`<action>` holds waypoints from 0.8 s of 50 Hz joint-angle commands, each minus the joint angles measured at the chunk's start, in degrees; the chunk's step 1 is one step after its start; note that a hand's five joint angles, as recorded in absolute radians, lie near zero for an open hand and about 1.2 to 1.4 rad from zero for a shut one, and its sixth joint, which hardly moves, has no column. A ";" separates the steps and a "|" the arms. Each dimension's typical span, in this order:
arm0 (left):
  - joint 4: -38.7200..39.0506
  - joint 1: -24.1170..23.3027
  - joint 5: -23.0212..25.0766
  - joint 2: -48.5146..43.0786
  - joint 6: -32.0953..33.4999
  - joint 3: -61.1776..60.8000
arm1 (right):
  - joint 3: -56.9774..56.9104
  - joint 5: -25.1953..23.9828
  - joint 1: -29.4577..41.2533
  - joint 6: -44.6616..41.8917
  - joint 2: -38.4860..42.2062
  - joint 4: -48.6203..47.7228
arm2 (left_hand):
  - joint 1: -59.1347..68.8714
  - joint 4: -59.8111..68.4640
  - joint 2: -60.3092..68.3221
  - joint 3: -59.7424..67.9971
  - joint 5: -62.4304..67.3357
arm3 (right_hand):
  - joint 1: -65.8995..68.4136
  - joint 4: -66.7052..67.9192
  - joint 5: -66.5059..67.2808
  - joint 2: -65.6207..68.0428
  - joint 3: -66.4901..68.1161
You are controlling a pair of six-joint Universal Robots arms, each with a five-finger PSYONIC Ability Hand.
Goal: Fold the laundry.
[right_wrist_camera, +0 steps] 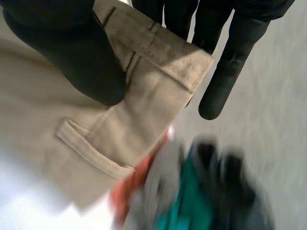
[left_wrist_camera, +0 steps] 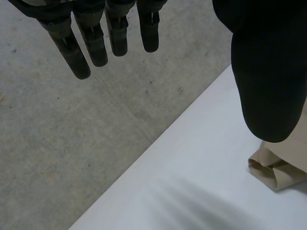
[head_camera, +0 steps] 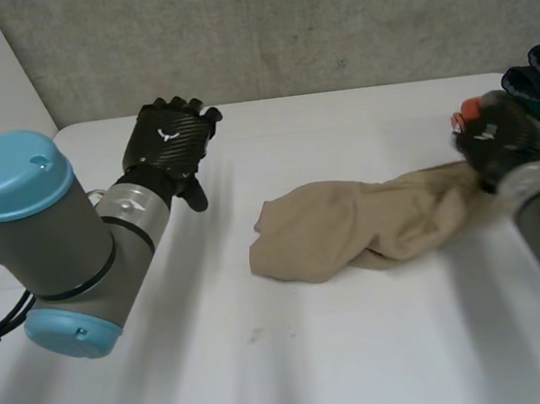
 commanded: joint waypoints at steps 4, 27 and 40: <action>0.01 2.18 -0.10 3.37 -2.20 -2.78 | -8.12 -21.61 20.95 -1.58 11.41 -8.98 | -0.99 -0.32 -0.58 -0.63 0.08 | 19.18 11.42 14.51 13.64 13.15; 0.10 1.22 0.78 -2.68 -13.27 12.33 | -10.32 -13.64 13.50 48.69 -3.25 5.15 | -0.49 0.18 -0.08 -0.12 0.58 | -50.82 -58.58 -55.49 -56.36 -56.85; -12.11 -8.62 6.67 -21.40 -14.15 28.50 | -20.25 -8.45 7.16 47.99 6.76 23.19 | -0.32 0.35 0.09 0.05 0.75 | -50.82 -58.58 -55.49 -56.36 -56.85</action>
